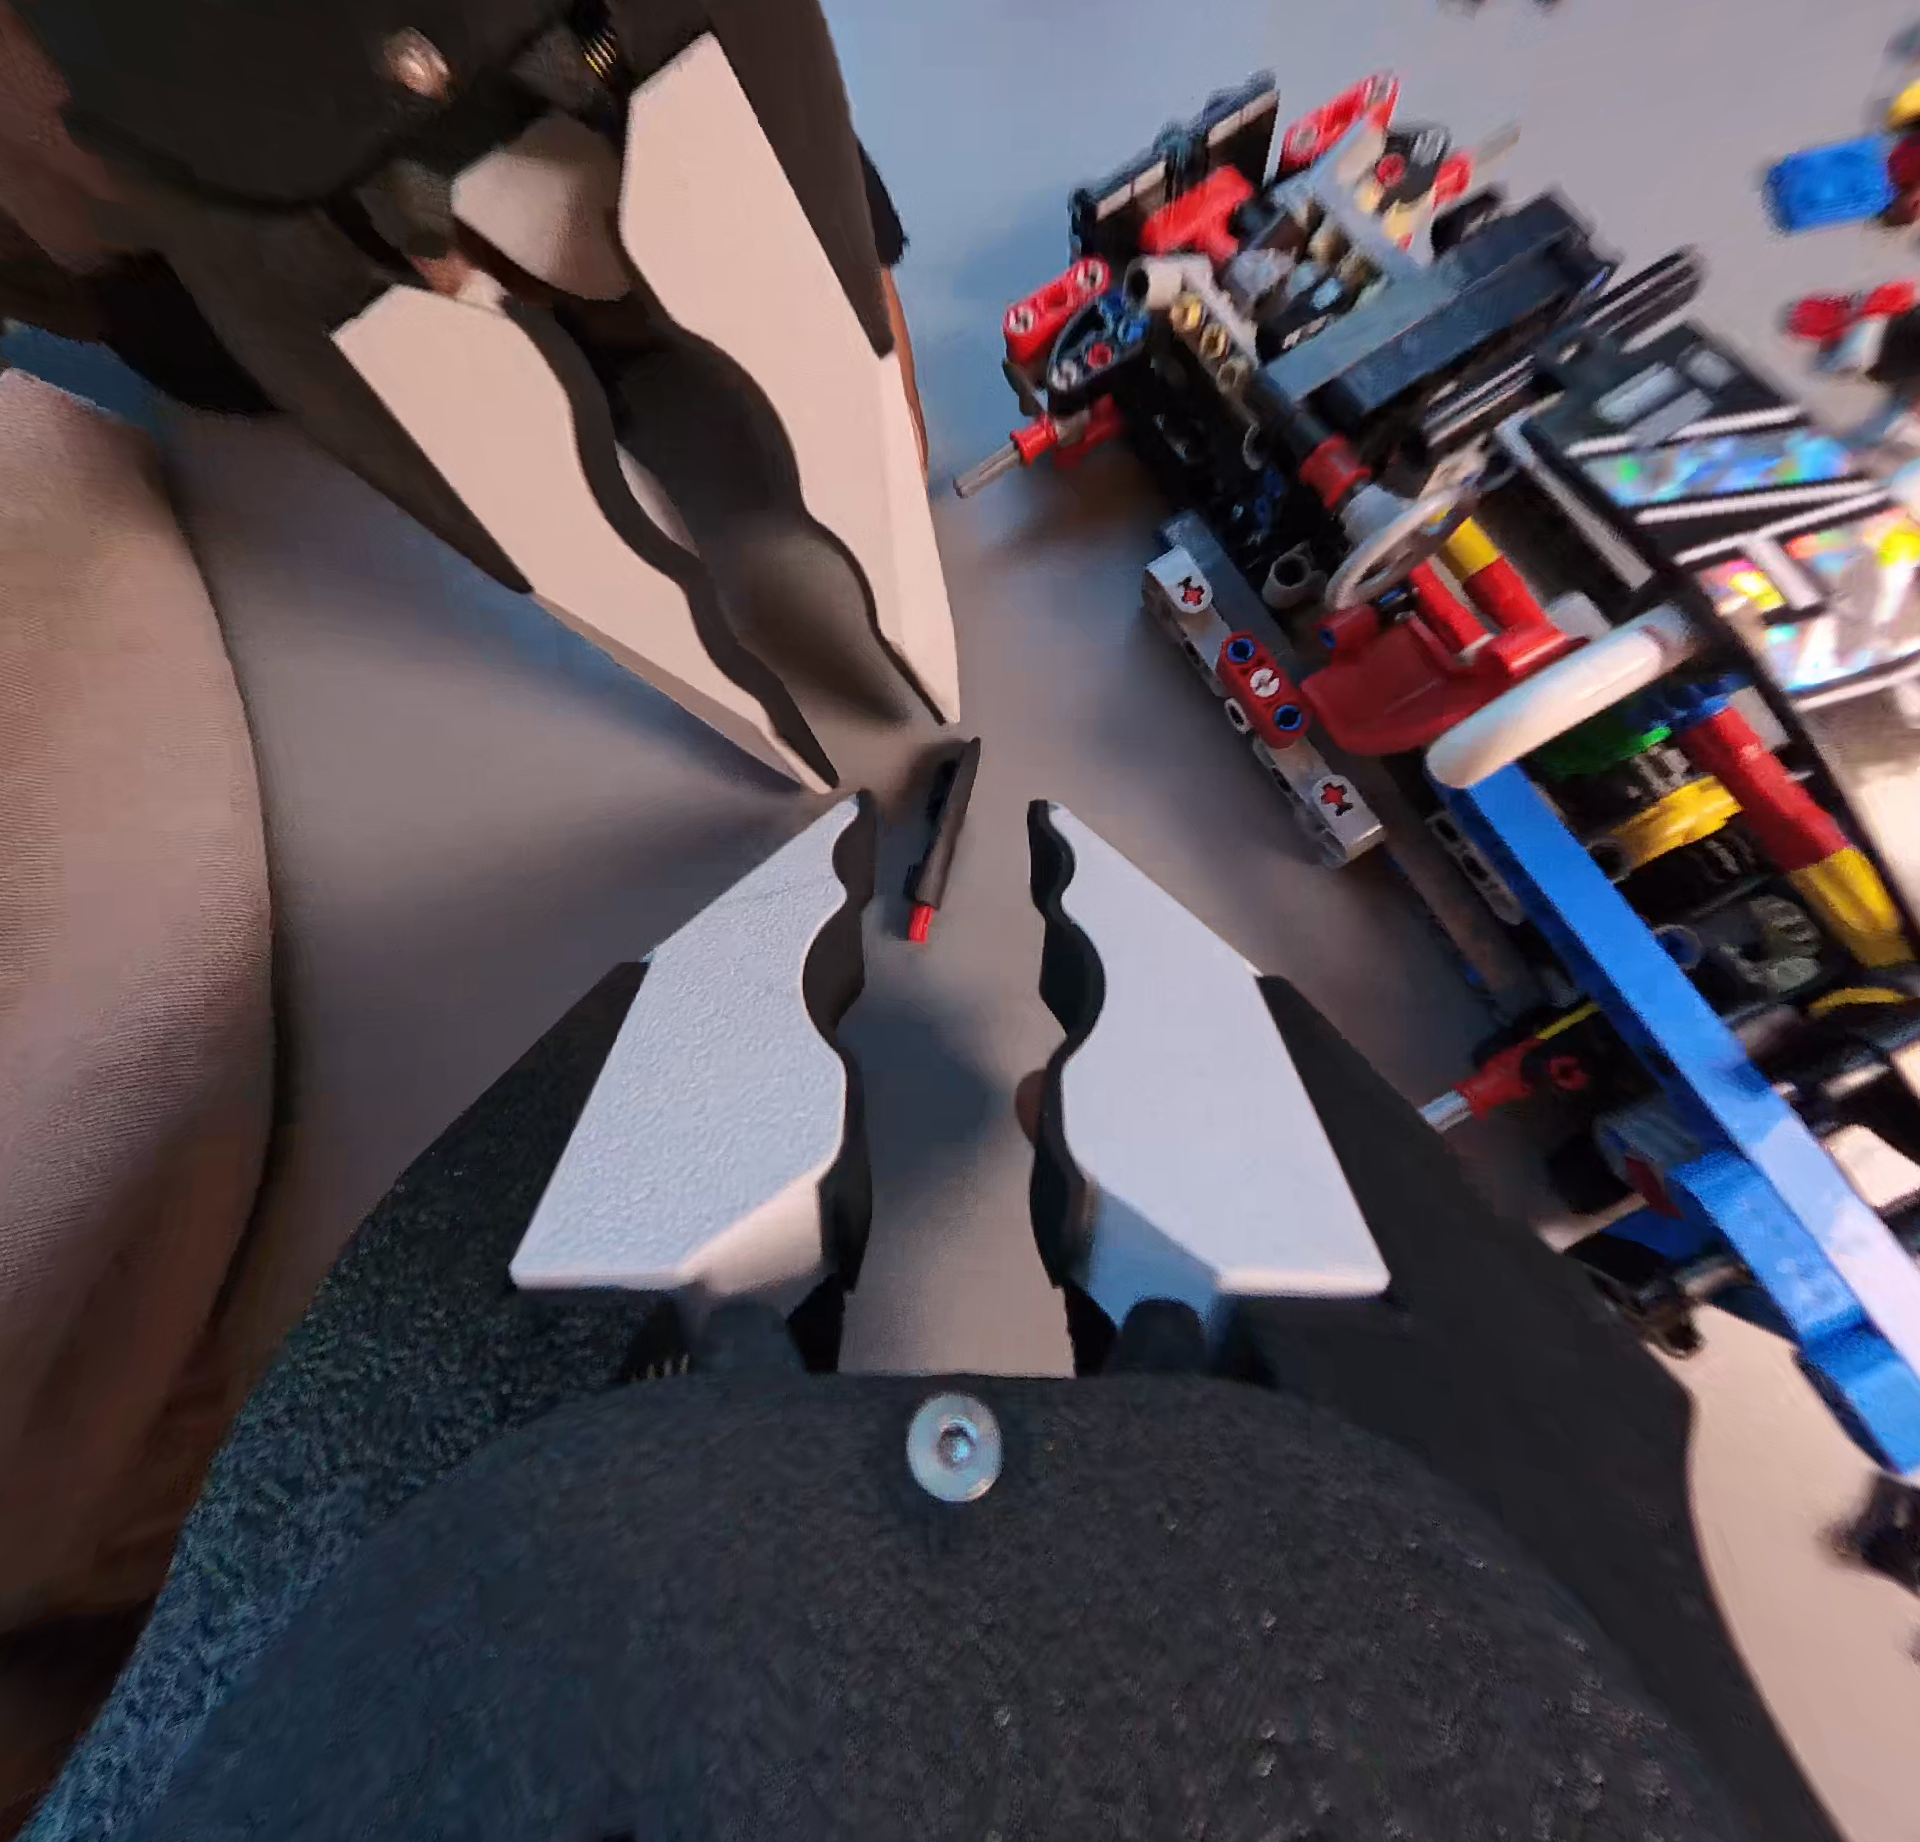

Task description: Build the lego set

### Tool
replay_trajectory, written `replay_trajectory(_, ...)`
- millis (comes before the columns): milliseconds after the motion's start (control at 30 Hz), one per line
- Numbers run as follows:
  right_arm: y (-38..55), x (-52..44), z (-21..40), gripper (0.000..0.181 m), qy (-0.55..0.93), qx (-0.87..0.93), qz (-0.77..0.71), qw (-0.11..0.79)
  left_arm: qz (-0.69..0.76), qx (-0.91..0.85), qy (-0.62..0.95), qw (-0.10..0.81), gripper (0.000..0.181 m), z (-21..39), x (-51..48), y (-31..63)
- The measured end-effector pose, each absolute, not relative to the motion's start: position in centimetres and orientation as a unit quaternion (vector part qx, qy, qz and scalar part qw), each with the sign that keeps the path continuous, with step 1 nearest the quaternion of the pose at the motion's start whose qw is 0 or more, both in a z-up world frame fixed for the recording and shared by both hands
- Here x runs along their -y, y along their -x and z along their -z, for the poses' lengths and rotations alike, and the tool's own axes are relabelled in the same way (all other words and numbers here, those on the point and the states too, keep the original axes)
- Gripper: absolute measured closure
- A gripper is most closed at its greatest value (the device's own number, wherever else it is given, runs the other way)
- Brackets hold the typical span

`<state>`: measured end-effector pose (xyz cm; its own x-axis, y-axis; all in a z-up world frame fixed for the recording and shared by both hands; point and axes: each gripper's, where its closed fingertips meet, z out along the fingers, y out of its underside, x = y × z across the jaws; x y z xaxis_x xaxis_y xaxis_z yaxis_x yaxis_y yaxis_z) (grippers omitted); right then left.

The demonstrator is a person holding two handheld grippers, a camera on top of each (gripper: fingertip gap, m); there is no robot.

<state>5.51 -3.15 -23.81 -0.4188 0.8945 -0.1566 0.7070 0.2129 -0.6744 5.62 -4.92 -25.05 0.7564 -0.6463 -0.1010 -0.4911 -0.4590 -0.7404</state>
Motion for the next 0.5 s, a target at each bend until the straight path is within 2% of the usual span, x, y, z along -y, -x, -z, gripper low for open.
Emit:
replay_trajectory(133,-4.9,1.3,19.6,0.146,0.489,0.716,-0.426,0.257,0.101,-0.305,0.846,0.426,0.159,24.0,4.3,-4.9)
replay_trajectory(233,-5.1,-1.0,17.5,0.144,0.487,0.659,-0.461,0.339,0.096,-0.267,0.82,0.497,0.16,21.5,3.6,-3.8)
replay_trajectory(267,-5.3,-1.8,17.1,0.146,0.491,0.643,-0.462,0.364,0.101,-0.251,0.808,0.524,0.159,20.5,3.4,-3.4)
replay_trajectory(300,-5.5,-2.9,16.7,0.159,0.494,0.627,-0.454,0.396,0.106,-0.233,0.796,0.548,0.159,19.4,3.3,-2.8)
replay_trajectory(333,-5.8,-4.4,16.3,0.181,0.499,0.611,-0.435,0.435,0.11,-0.214,0.785,0.571,0.158,18.4,3.2,-2.2)
replay_trajectory(500,-7.8,-11.9,17.0,0.181,0.562,0.561,-0.32,0.516,0.095,-0.126,0.755,0.637,0.153,15.5,3.0,2.0)
